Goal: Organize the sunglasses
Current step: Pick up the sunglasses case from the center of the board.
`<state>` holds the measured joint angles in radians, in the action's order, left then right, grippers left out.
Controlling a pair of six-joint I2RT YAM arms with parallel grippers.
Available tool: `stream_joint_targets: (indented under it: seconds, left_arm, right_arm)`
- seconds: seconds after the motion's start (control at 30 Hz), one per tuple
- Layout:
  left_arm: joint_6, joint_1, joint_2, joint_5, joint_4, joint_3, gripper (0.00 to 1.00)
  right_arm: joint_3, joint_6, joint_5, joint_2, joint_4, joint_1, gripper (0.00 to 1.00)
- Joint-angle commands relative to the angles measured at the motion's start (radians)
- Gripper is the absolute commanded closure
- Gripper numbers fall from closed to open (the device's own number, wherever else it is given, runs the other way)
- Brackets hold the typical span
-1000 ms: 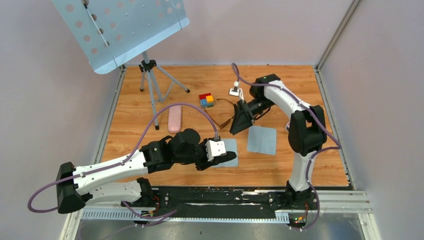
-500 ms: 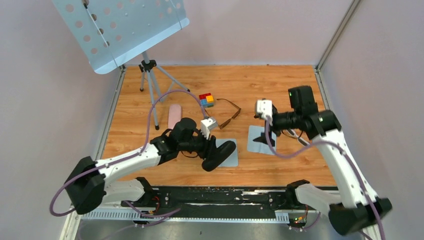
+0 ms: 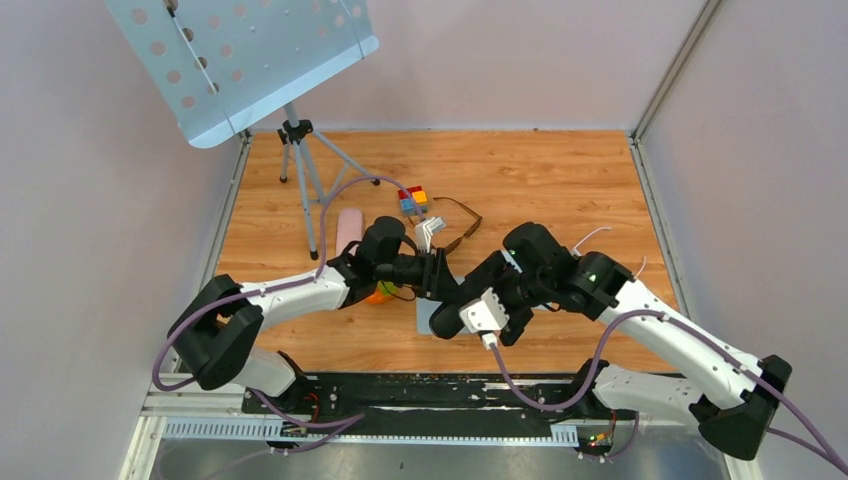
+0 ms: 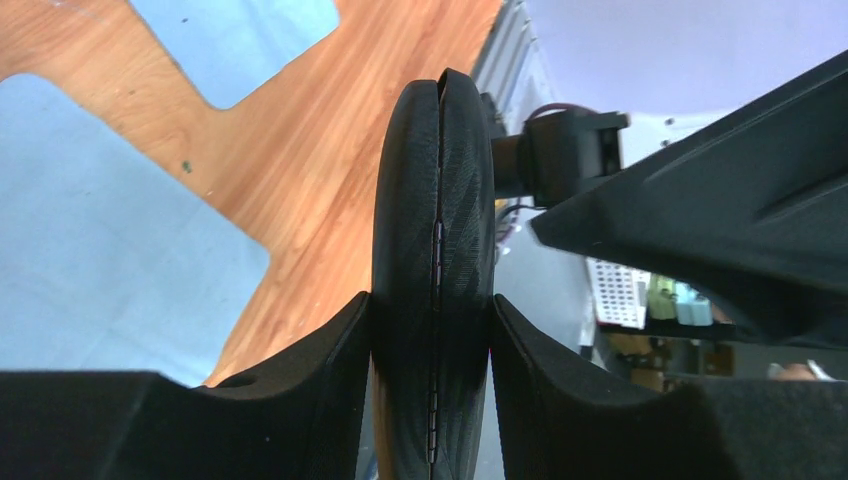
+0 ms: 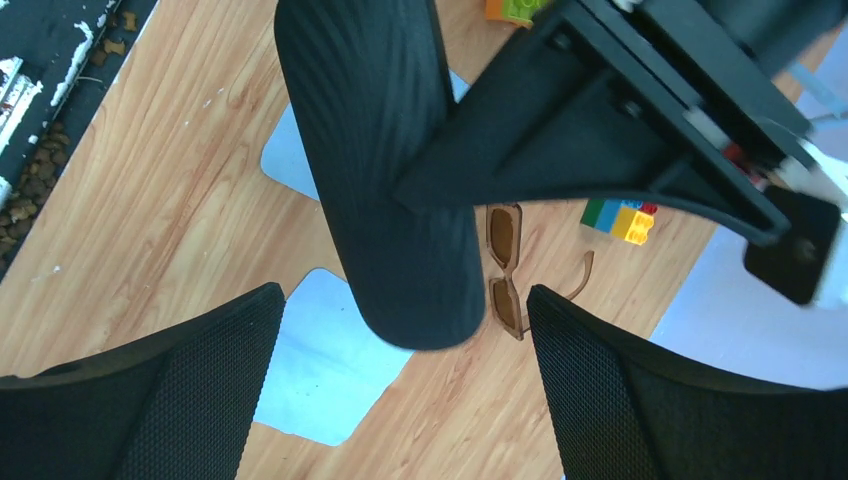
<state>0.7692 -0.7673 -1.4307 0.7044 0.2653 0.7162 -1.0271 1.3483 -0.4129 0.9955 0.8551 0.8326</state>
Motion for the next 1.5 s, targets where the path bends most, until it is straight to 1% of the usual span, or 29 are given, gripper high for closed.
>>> stream_joint_targets:
  seconds: [0.0,0.13,0.3,0.43,0.73,0.77,0.8,0.83,0.87,0.9,0.97,1.0,1.03,1.07,1.13,1.2,1.23,1.33,1.37,1.4,1.47]
  left_arm:
    - [0.144,0.017,-0.002,0.088,0.173,0.002,0.67]
    - [0.199,0.026,0.004,0.116,0.232,-0.013,0.67]
    - [0.188,0.043,-0.002,0.136,0.214,-0.016,0.67]
    - [0.203,0.046,-0.019,0.147,0.24,-0.024,0.67]
    - [0.237,0.048,-0.04,0.166,0.289,-0.033,0.67]
    - [0.238,0.047,-0.042,0.168,0.29,-0.033,0.67]
    - [0.239,0.047,-0.044,0.168,0.29,-0.032,0.65]
    - [0.239,0.049,-0.044,0.166,0.289,-0.031,0.6]
    - [0.238,0.052,-0.043,0.16,0.287,-0.029,0.51]
    - [0.233,0.058,-0.032,0.148,0.286,-0.03,0.45]
    - [0.2,0.076,0.009,0.104,0.274,-0.037,0.34]
    - [0.17,0.089,0.04,0.068,0.253,-0.039,0.26]
    - [0.125,0.1,0.081,0.028,0.218,-0.041,0.21]
    - [0.068,0.109,0.125,-0.023,0.176,-0.039,0.19]
    - [-0.054,0.112,0.216,-0.128,0.07,-0.027,0.17]
    - [-0.114,0.112,0.289,-0.226,0.012,-0.025,0.16]
    - [-0.126,0.112,0.323,-0.278,-0.003,-0.032,0.16]
    - [-0.137,0.109,0.42,-0.418,-0.039,-0.06,0.17]
    - [-0.138,0.105,0.46,-0.469,-0.051,-0.074,0.17]
    - [-0.147,0.096,0.519,-0.528,-0.058,-0.092,0.18]
    - [-0.164,0.07,0.598,-0.657,-0.075,-0.126,0.18]
  right_arm:
    - [-0.014,0.043,0.097,0.05,-0.013,0.059,0.05]
    - [-0.006,0.042,0.113,0.065,-0.017,0.095,0.07]
    - [-0.011,0.023,0.119,0.069,-0.019,0.107,0.12]
    - [0.007,0.039,0.138,0.08,-0.022,0.113,0.17]
    - [0.027,0.014,0.143,0.086,-0.065,0.121,0.39]
    - [0.027,0.014,0.144,0.087,-0.066,0.122,0.43]
    - [0.029,0.014,0.146,0.086,-0.067,0.122,0.48]
    - [0.031,0.01,0.147,0.086,-0.067,0.122,0.53]
    - [0.032,0.003,0.148,0.086,-0.066,0.122,0.58]
    - [0.036,-0.005,0.151,0.086,-0.067,0.122,0.62]
    - [0.046,-0.037,0.162,0.086,-0.067,0.119,0.68]
    - [0.05,-0.065,0.169,0.087,-0.064,0.117,0.72]
    - [0.052,-0.09,0.17,0.091,-0.058,0.11,0.75]
    - [0.052,-0.117,0.162,0.096,-0.047,0.099,0.78]
    - [0.039,-0.192,0.116,0.118,-0.021,0.058,0.86]
    - [0.002,-0.31,0.018,0.149,-0.005,-0.01,0.98]
    - [-0.015,-0.37,-0.045,0.17,0.002,-0.058,1.0]
    - [-0.067,-0.569,-0.272,0.245,0.006,-0.192,1.0]
    - [-0.084,-0.629,-0.317,0.27,0.006,-0.232,1.0]
    - [-0.098,-0.686,-0.403,0.299,0.003,-0.282,1.0]
    - [-0.107,-0.838,-0.511,0.33,-0.04,-0.339,1.0]
